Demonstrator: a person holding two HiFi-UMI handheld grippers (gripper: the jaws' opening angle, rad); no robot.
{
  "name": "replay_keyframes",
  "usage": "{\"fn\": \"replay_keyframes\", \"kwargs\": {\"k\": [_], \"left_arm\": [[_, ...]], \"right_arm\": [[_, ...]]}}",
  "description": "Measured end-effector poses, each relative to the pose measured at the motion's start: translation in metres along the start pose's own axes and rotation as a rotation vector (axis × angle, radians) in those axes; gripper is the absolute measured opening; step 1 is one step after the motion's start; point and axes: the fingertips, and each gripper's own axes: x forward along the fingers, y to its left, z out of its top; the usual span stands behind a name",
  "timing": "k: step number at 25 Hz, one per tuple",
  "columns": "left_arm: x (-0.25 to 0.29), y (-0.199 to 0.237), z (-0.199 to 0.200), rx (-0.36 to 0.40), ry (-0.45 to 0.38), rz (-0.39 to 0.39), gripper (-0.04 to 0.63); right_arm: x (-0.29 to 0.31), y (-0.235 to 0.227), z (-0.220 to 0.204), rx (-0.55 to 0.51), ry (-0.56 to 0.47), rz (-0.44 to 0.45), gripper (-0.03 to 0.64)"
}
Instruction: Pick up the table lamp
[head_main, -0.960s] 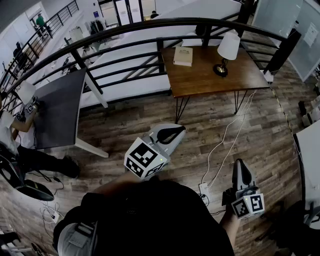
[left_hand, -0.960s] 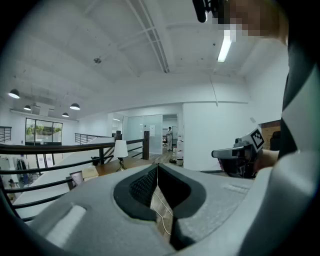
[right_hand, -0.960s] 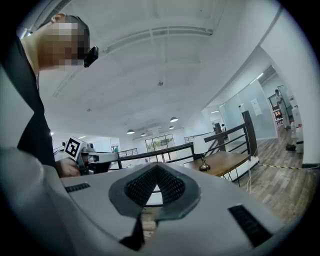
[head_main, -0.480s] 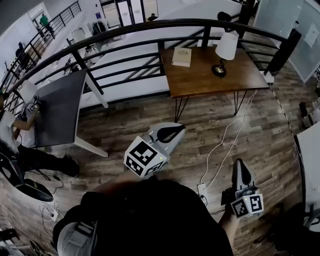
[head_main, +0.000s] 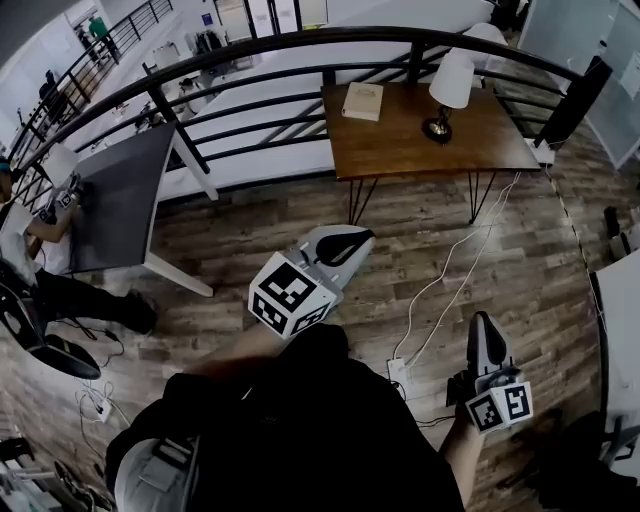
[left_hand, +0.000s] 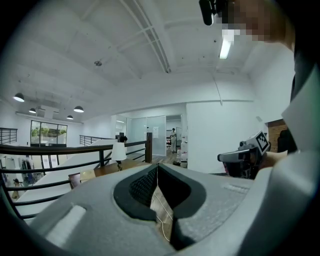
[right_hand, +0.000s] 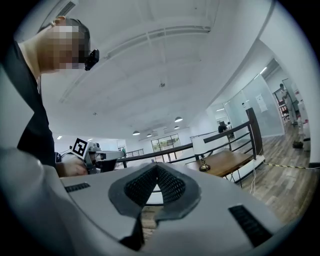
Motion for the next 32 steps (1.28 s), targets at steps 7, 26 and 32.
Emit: {"fn": "replay_keyframes", "kwargs": {"k": [7,26,32], "left_arm": [[0.039,0.007,-0.007,-0.008,0.013,-0.025,0.008],[0.234,0.179,0.016,0.009,-0.025,-0.052,0.008],[0.271,0.213,0.025,0.016,-0.040,-0.055,0.008]], "right_arm": [[0.014,-0.031,-0.005,0.049,0.006,-0.013,0.012],[0.239,-0.158,0.049,0.036,0.033,-0.013,0.014],[0.295,-0.175,0.048,0.041,0.089,0.023,0.014]]}}
